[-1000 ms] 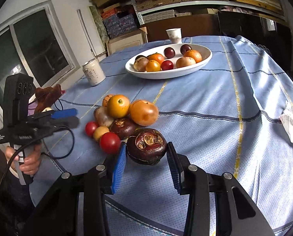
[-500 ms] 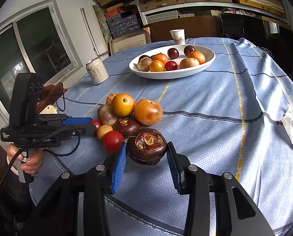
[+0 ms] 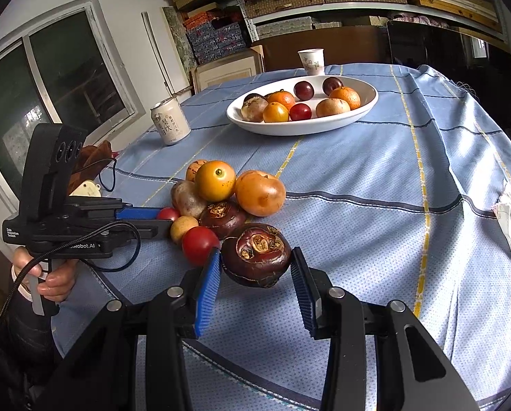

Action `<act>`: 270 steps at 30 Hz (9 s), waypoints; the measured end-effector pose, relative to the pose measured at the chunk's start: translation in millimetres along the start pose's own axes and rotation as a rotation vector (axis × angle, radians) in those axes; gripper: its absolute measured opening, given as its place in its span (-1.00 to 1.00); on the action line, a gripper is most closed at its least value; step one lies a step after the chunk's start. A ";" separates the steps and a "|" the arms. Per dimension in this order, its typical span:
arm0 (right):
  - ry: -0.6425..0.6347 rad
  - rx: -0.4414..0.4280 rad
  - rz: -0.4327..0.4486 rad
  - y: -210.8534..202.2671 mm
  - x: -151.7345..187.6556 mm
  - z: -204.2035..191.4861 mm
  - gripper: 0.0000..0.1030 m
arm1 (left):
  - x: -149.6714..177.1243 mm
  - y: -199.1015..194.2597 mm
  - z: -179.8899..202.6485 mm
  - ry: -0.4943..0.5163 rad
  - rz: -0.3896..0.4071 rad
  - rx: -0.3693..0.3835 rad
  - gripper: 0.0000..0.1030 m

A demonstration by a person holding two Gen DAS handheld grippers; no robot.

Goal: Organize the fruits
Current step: 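Grasp a red tomato with the left gripper while the right gripper holds the dark fruit, then place the tomato and dark fruit onto the white plate and open both grippers, then grasp a large orange-brown round fruit from the pile with the right gripper, then grasp a brown potato with the left gripper while the right gripper holds its fruit, then carry the potato and orange-brown fruit onto the white plate and open both grippers, then grasp an orange from the cloth with the right gripper, then grasp a striped orange fruit with the left gripper while the right gripper holds the orange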

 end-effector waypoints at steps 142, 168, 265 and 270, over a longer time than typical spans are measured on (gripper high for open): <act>0.159 -0.167 -0.158 51.2 -88.1 51.7 -0.15 | -34.8 26.2 -14.2 -0.040 -0.011 0.088 0.04; 0.143 -0.204 -0.045 45.4 -108.3 44.4 -0.15 | -74.9 -17.1 -32.8 -0.004 0.126 -0.022 -0.15; 0.034 -0.154 0.091 34.5 -118.7 6.7 -0.28 | -42.5 0.1 -60.9 0.050 0.047 -0.318 0.33; 0.023 -0.152 0.081 35.5 -116.2 4.7 -0.27 | -39.4 5.5 -66.7 0.013 0.022 -0.284 0.30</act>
Point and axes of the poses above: each gripper's, at about its wrist camera, not at the fingertips, and y roughly the way its jaws point, z to its right, x to its underside, the point moved 6 cm from there along y, roughly the way its jaws point, and after that the axes turned 13 degrees about y, right-handed, at the moved point
